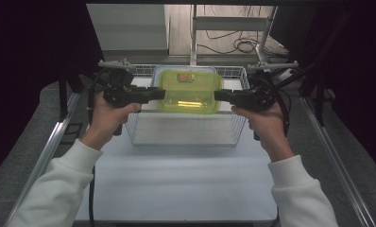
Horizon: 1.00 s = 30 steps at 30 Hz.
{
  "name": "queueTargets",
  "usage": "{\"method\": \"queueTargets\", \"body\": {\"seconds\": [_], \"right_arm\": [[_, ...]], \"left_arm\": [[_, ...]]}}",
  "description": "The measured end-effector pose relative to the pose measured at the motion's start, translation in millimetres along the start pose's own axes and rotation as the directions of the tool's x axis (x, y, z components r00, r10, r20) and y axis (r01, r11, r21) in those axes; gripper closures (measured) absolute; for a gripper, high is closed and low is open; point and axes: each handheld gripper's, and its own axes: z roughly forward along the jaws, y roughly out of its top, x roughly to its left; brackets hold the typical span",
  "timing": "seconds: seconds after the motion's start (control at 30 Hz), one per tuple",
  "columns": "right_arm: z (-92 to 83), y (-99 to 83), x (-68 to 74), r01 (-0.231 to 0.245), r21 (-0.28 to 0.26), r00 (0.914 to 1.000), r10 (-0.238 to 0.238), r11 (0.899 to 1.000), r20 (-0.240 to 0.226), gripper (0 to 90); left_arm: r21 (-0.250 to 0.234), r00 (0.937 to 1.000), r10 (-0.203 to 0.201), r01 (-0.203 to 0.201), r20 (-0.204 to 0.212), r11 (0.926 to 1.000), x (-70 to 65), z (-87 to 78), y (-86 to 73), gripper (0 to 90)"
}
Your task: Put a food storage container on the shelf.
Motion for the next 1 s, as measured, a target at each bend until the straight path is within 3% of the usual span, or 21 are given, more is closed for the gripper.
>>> {"method": "queueTargets", "body": {"seconds": [0.1, 0.17, 0.43, 0.77, 1.0], "right_arm": [[3.0, 14.0, -4.1, -0.001, 0.008, 1.0, 0.001, 1.0, 0.0, 80.0], [5.0, 21.4, -6.5, -0.005, 0.013, 1.0, 0.005, 1.0, -0.002, 80.1], [20.6, 45.7, -14.7, -0.015, 0.025, 0.9998, 0.014, 1.0, 0.017, 80.0], [40.5, 52.0, -32.8, -0.079, 0.054, 0.9968, 0.078, 0.995, 0.016, 79.4], [45.0, 53.7, -42.0, -0.122, 0.034, 0.9925, 0.122, 0.992, -0.008, 78.4]], "left_arm": [[-0.006, 1.0, -0.003, 0.003, -0.005, 1.0, 4.5, -0.5, 8.4, 79.1], [-0.013, 0.9996, -0.029, 0.029, -0.002, 0.9995, 8.7, 0.1, 12.6, 79.1], [-0.002, 0.9977, -0.068, 0.068, 0.0, 0.9976, 32.7, 6.5, 27.9, 79.4], [0.024, 0.9934, -0.114, 0.114, -0.007, 0.9932, 48.6, 20.4, 29.6, 77.9], [0.014, 0.9874, -0.158, 0.158, 0.0, 0.9873, 53.4, 25.9, 32.6, 72.0]]}}
